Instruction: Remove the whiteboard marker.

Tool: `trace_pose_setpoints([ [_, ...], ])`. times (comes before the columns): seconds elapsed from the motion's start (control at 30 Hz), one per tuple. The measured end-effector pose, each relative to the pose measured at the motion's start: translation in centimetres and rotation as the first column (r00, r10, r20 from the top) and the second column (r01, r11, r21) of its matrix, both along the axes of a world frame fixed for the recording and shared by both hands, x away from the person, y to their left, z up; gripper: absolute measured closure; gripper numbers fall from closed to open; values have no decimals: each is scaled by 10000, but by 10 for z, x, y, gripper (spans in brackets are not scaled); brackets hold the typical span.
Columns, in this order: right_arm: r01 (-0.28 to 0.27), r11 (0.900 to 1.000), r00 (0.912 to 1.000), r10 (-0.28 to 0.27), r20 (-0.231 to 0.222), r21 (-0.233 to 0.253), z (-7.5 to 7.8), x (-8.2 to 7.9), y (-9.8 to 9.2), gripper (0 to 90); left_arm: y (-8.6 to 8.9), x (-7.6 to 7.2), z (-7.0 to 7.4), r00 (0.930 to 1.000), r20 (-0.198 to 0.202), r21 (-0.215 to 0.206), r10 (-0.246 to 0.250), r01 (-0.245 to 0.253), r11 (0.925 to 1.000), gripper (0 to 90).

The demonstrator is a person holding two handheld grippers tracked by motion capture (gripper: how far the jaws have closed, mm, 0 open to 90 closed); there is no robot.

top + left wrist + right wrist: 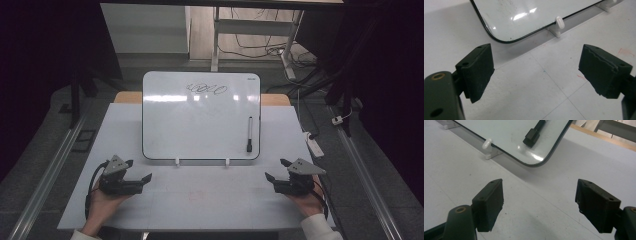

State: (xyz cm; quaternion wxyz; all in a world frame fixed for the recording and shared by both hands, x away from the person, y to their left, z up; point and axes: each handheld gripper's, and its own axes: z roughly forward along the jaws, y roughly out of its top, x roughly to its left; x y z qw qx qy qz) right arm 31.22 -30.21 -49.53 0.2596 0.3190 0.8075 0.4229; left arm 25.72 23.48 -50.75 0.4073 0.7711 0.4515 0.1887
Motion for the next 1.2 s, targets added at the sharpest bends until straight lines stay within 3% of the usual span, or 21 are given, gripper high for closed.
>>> trace_pose_setpoints([
  [0.27,-25,9998,9999,28,-122,202,-2,1,-2,226,-3,0,-1,9999,-125,88,-37,38,10000,143],
  [0.67,380,9987,9992,-376,-121,345,5,1,0,247,-6,-1,-1,9996,-210,261,-186,191,9995,143],
  [0.97,709,9959,9974,-715,97,557,31,5,10,285,-9,0,-3,9991,-261,369,-324,333,9988,142],
  [1.03,784,9949,9965,-801,257,637,45,8,18,291,-10,1,-3,9990,-289,385,-328,339,9987,142],
  [1.2,958,9925,9947,-983,307,765,63,23,36,300,-11,0,-4,9990,-296,458,-337,350,9983,142],
])
